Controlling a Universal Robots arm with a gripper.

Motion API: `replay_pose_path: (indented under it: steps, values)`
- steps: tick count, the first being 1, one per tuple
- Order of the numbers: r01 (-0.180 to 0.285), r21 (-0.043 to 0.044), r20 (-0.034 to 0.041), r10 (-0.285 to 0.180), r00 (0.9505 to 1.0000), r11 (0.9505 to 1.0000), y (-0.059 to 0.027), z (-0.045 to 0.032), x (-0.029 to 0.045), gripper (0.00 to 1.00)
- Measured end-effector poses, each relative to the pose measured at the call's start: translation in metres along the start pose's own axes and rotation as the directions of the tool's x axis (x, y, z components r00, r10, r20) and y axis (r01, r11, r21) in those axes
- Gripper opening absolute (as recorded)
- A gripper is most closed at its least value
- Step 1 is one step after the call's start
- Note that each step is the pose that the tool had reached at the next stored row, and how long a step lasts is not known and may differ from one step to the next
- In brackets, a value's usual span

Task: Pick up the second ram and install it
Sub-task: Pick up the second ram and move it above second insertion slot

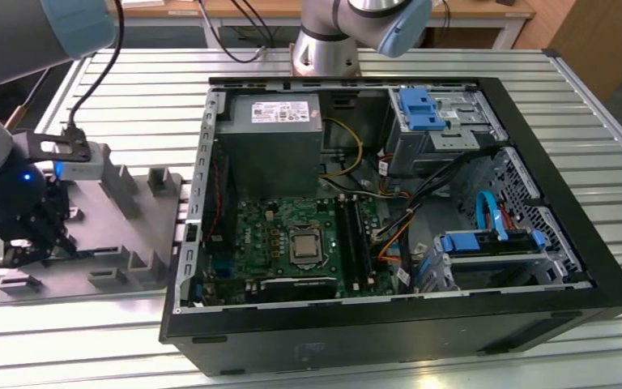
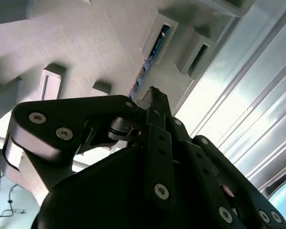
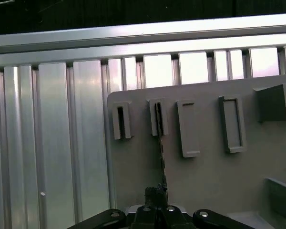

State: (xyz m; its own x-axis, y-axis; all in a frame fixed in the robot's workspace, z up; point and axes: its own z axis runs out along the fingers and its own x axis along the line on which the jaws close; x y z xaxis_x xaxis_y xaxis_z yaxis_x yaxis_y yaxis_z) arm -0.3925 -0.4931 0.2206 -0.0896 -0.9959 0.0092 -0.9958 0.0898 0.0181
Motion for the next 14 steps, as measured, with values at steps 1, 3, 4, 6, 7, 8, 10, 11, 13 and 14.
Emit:
replay_pose_path:
  steps: [1, 3, 4, 6, 7, 8, 10, 11, 13, 14]
  values:
    - [-0.010, -0.0002, 0.0006, 0.010, 0.9999, 0.9999, 0.0003, 0.0001, 0.0001, 0.10]
    - [-0.013, 0.0000, 0.0010, 0.013, 0.9999, 0.9999, 0.0003, 0.0002, 0.0000, 0.10]
    - [-0.014, -0.0001, 0.0010, 0.014, 0.9999, 0.9999, 0.0004, 0.0002, 0.0000, 0.10]
    - [-0.015, -0.0002, 0.0009, 0.015, 0.9999, 0.9999, 0.0004, 0.0001, -0.0001, 0.10]
    - [-0.015, -0.0003, 0.0009, 0.015, 0.9999, 0.9999, 0.0004, 0.0001, -0.0001, 0.11]
    - [-0.015, -0.0002, 0.0009, 0.015, 0.9999, 0.9999, 0.0004, 0.0001, -0.0001, 0.16]
    - [-0.016, -0.0002, 0.0009, 0.016, 0.9999, 0.9999, 0.0004, 0.0001, -0.0001, 0.23]
    - [-0.016, -0.0002, 0.0008, 0.016, 0.9999, 0.9999, 0.0004, 0.0001, -0.0001, 0.23]
    - [-0.017, -0.0002, 0.0009, 0.017, 0.9999, 0.9999, 0.0004, 0.0001, -0.0001, 0.29]
    - [-0.017, -0.0002, 0.0008, 0.017, 0.9999, 0.9999, 0.0004, 0.0001, -0.0002, 0.36]
